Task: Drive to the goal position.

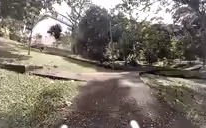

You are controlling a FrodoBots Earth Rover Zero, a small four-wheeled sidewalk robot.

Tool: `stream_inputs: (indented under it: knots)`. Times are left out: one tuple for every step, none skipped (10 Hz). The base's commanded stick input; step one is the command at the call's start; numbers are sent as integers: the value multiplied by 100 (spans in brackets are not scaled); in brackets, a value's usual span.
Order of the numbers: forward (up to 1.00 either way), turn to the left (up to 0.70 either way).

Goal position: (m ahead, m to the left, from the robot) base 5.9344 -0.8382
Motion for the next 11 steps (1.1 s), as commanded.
stream_inputs:
  knots:
    - [85, -7]
    - [85, 0]
    - [85, 0]
    - [85, 0]
    - [85, 0]
    - [85, 0]
    - [85, 0]
    - [85, 0]
    - [85, 0]
    - [85, 0]
    - [85, -1]
